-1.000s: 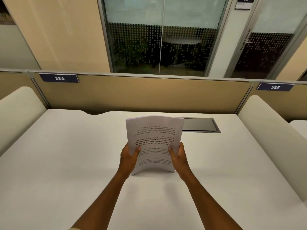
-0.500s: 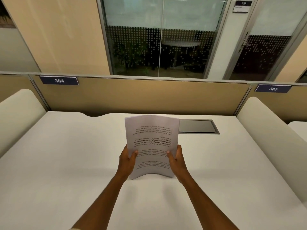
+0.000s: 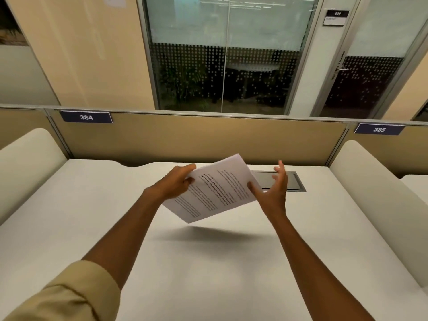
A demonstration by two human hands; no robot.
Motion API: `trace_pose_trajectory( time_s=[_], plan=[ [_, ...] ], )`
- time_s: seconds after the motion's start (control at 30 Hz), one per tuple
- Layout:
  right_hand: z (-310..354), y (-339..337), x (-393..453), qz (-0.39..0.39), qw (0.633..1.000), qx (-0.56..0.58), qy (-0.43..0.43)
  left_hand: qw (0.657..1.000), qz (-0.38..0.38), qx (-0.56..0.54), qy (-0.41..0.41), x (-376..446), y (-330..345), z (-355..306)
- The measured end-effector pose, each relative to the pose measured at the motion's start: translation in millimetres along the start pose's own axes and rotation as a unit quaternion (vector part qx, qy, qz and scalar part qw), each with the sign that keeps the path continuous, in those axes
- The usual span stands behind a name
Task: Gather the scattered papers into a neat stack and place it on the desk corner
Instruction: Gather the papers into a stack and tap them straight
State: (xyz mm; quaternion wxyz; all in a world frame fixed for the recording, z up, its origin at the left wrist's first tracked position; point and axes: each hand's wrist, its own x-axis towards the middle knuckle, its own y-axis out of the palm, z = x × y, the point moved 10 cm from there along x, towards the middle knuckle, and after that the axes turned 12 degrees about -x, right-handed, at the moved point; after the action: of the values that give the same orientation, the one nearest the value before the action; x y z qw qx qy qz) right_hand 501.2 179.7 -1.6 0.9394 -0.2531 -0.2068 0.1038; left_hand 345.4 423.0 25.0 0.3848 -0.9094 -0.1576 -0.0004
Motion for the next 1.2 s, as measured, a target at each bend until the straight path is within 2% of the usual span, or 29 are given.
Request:
trace_pose_trajectory(
  time_s=[0.07, 0.13, 0.17, 0.27, 0.43, 0.7, 0.77, 0.83, 1.0, 1.07, 1.2],
  plan=[
    [17, 8, 10, 0.076, 0.996, -0.006, -0.043, 0.999, 0.026, 0.037, 0.020, 7, 1, -15],
    [27, 20, 11, 0.173, 0.984, 0.013, -0.051, 0.997, 0.049, 0.054, 0.032, 11, 7, -28],
    [28, 23, 10, 0.197, 0.979, 0.022, -0.045, 0.996, 0.058, 0.059, 0.036, 14, 11, -34],
    [23, 24, 10, 0.201, 0.979, 0.019, -0.017, 0.995, 0.063, 0.068, 0.039, 20, 22, -38],
    [2, 27, -2, 0.219, 0.975, 0.039, -0.005, 0.999, 0.040, 0.012, 0.007, 17, 27, -16],
    [-37, 24, -19, 0.217, 0.974, 0.047, 0.040, 0.995, 0.001, 0.027, -0.100, -23, 20, 66],
    [-45, 24, -21, 0.213, 0.975, 0.045, 0.051, 0.992, -0.009, -0.041, -0.122, -32, 22, 80],
    [-48, 23, -23, 0.210, 0.975, 0.052, 0.054, 0.976, -0.039, -0.159, -0.144, -43, 24, 91],
    [-48, 32, -29, 0.207, 0.974, 0.076, 0.059, 0.879, -0.137, -0.435, -0.141, -72, 35, 107],
    [-48, 39, -32, 0.212, 0.972, 0.079, 0.066, 0.853, -0.179, -0.470, -0.137, -78, 42, 110],
    [-50, 47, -39, 0.204, 0.969, 0.099, 0.092, 0.860, -0.245, -0.434, -0.113, -88, 47, 106]
  ],
)
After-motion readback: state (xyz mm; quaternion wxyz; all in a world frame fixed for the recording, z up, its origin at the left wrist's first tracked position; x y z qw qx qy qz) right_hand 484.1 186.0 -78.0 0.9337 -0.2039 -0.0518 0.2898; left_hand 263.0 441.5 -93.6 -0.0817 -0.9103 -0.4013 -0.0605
